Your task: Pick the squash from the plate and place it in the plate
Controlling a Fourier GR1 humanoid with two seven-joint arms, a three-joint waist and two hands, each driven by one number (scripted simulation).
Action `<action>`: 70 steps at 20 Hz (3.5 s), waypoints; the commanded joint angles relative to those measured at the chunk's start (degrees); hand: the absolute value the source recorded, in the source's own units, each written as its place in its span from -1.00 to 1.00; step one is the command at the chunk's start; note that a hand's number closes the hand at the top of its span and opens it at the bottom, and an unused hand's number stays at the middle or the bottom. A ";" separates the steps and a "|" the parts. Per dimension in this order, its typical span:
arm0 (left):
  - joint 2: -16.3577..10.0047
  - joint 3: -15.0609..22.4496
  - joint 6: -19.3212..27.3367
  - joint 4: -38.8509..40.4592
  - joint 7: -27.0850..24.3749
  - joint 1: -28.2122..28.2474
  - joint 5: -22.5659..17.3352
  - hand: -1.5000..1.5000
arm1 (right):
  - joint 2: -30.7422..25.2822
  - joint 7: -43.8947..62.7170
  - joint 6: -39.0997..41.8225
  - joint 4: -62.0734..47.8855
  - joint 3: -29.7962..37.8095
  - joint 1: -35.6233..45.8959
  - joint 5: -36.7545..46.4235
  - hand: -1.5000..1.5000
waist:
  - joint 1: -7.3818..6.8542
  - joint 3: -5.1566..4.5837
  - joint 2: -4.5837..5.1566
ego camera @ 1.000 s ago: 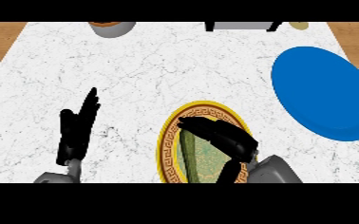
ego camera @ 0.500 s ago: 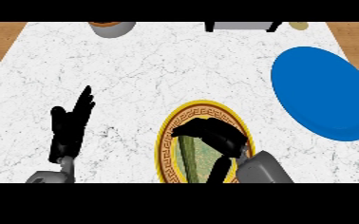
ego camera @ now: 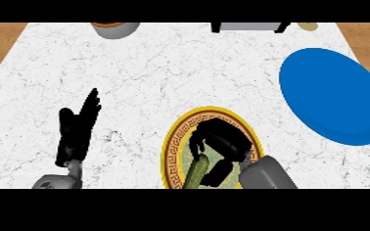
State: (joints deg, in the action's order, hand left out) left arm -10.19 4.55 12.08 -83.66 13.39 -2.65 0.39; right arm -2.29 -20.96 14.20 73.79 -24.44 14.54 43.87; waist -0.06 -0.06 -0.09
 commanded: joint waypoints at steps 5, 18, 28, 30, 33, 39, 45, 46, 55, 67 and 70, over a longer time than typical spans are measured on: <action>0.48 0.21 0.63 -0.20 -0.24 0.50 1.35 0.00 | -1.75 13.24 -9.85 -1.16 10.97 1.44 4.95 1.00 | 0.44 0.03 0.08; 0.15 -0.65 -0.73 -0.09 0.21 0.19 0.71 0.00 | -9.90 38.03 -14.37 15.08 25.17 11.32 12.78 1.00 | 0.86 0.01 -0.17; 3.09 0.51 0.48 0.06 -0.06 0.31 2.72 0.00 | -15.21 41.48 -13.90 19.52 36.03 7.39 10.05 1.00 | 0.25 0.07 0.05; 0.51 -3.10 -3.45 0.62 -1.02 0.47 -0.25 0.00 | -13.65 44.37 -13.36 18.76 34.55 9.42 11.43 1.00 | -0.04 0.05 0.07; 0.87 -1.14 -2.49 -4.01 1.01 1.72 1.76 0.00 | -18.08 39.25 -15.47 8.92 39.12 11.83 9.74 1.00 | -0.27 0.07 0.12; 0.47 -4.69 -4.13 5.73 -5.01 -1.65 0.87 0.00 | -20.80 32.39 -20.31 -5.31 42.02 14.24 8.38 1.00 | -0.28 0.06 0.29; 2.44 -2.27 -3.12 1.15 -1.61 0.50 2.04 0.00 | -25.05 28.53 -16.51 -19.06 43.06 17.00 7.35 1.00 | -0.59 0.08 0.32; 3.93 0.09 -1.16 -1.51 0.71 0.57 4.15 0.00 | -26.16 29.53 -12.58 -21.39 43.58 19.88 6.02 1.00 | -0.83 0.10 0.32; 1.98 -3.15 -4.01 0.96 -1.22 -0.26 1.77 0.00 | -31.35 18.00 -6.13 -40.67 43.48 21.07 5.14 -1.00 | -1.09 0.14 0.53; 2.76 -3.61 -3.29 0.72 -1.30 0.60 1.92 0.00 | -28.50 0.29 -2.59 -38.13 61.99 23.86 -19.29 -1.00 | 0.31 0.18 0.10; 2.08 -3.41 -3.63 -1.44 -0.68 2.27 2.21 0.00 | -32.32 0.14 3.26 -39.04 65.66 22.49 -24.04 -1.00 | 0.21 0.12 -0.07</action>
State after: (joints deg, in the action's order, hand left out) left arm -7.82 1.31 8.62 -83.83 12.62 -1.87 2.72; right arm -31.92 -19.69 12.26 35.56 35.68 37.17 26.67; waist 0.05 0.10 -0.02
